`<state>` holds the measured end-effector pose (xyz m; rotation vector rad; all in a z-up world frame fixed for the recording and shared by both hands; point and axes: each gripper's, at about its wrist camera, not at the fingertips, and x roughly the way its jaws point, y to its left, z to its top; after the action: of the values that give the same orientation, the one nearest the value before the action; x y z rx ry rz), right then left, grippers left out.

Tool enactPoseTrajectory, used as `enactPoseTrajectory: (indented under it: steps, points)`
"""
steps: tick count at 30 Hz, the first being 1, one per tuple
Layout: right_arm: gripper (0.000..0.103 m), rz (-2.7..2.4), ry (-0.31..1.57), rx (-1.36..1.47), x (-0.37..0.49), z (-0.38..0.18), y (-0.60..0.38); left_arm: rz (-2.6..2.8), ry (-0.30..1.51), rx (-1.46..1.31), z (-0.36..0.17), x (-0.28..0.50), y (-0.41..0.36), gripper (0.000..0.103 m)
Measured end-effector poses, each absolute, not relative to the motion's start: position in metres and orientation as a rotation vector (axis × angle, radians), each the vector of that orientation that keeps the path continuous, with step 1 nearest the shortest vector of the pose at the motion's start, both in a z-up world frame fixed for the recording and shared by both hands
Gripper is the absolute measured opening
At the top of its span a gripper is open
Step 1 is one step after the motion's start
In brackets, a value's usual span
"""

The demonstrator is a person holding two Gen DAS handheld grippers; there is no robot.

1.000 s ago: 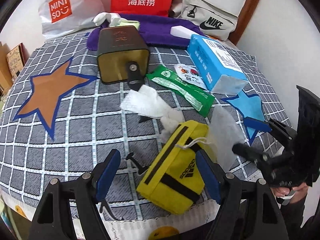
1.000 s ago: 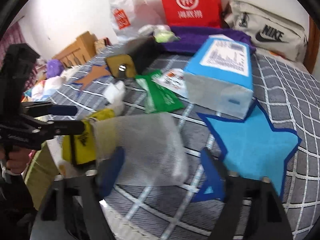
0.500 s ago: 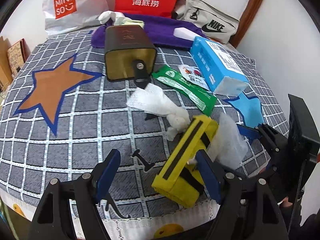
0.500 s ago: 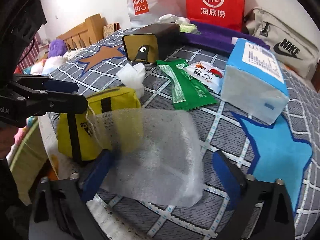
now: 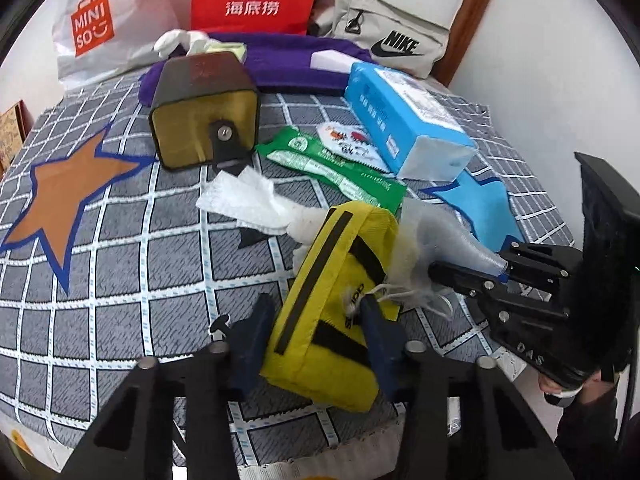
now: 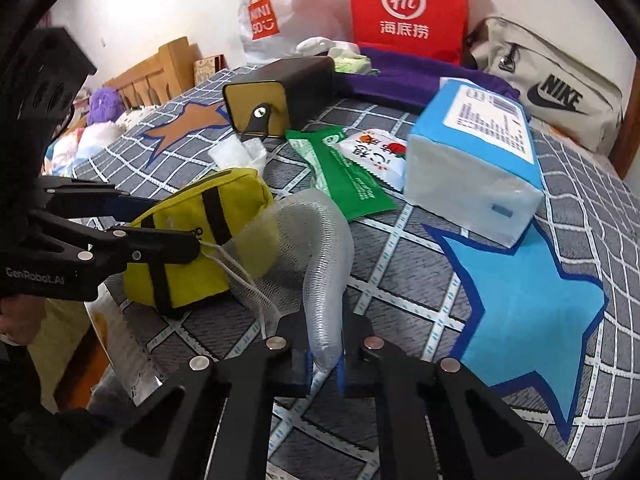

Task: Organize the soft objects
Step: 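Carry the mesh bag and yellow pouch in both tools over the purple towel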

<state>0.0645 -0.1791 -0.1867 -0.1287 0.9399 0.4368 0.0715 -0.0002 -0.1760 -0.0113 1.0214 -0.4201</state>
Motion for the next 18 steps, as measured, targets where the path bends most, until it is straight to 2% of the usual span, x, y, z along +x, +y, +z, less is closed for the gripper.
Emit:
enactPoseTrajectory:
  steps: [2,5,12,16,18]
  points:
    - [0.008,0.426,0.943,-0.113,0.065,-0.186,-0.186,-0.433,1.011,-0.028,-0.172,0.071,0.004,0.029]
    - [0.008,0.436,0.956,-0.049,0.067,-0.185,-0.198,-0.443,1.002,-0.042,-0.168,0.071,0.007,0.023]
    - [0.008,0.518,0.908,0.061,0.06,-0.17,-0.209,-0.435,0.997,-0.029,-0.165,0.071,0.006,0.022]
    - [0.008,0.543,0.871,0.143,0.06,-0.159,-0.217,-0.424,1.019,-0.036,-0.168,0.073,0.007,0.028]
    - [0.008,0.516,0.864,0.131,0.06,-0.156,-0.217,-0.411,1.027,-0.028,-0.168,0.073,0.008,0.04]
